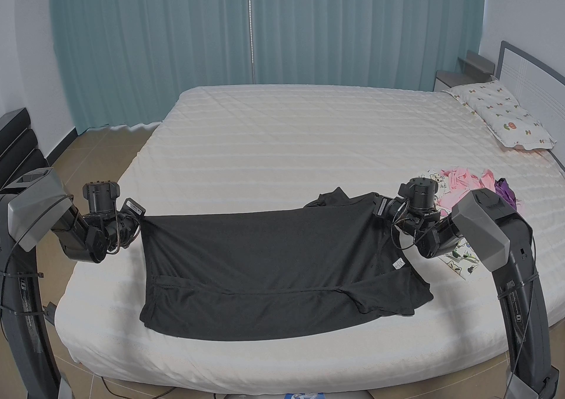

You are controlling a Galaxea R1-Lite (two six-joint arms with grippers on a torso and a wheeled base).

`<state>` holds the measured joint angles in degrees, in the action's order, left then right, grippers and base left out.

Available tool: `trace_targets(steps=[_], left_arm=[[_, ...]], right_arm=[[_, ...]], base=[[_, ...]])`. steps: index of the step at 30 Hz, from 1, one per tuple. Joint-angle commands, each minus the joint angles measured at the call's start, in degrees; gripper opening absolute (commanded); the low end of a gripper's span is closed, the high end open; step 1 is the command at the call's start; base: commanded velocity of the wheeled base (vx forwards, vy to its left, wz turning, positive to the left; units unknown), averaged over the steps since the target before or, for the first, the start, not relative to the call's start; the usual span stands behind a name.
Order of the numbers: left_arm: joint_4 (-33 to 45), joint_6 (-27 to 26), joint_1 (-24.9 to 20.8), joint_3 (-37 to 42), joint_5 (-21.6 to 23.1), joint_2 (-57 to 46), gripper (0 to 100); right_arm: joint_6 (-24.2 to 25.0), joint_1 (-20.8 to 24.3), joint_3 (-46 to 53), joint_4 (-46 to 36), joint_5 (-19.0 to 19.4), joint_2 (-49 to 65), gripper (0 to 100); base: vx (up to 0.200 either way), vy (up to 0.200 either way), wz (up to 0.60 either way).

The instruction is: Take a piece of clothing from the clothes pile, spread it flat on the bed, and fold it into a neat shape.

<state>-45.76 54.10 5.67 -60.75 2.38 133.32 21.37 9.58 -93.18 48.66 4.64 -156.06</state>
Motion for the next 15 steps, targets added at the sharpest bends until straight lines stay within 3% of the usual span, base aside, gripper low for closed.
trace_targets(steps=[1,12,13,15], left_arm=[[-0.03,0.04,0.04,-0.07,0.00,0.01,0],[-0.03,0.04,0.13,-0.07,0.00,0.10,0],[-0.03,0.04,0.13,-0.07,0.00,0.10,0],[-0.03,0.04,0.13,0.01,0.00,0.10,0]], right_arm=[[-0.01,0.00,1.69,0.03,0.10,0.32,0],[0.08,0.09,2.31,-0.76,1.33,-0.65,0],[0.08,0.17,2.39,-0.68,1.68,-0.65,100],[0.08,0.26,2.66,-0.50,2.12,-0.91,100]], base=[[0.000,0.000,0.00],[0.000,0.000,0.00],[0.000,0.000,0.00],[0.000,0.000,0.00]])
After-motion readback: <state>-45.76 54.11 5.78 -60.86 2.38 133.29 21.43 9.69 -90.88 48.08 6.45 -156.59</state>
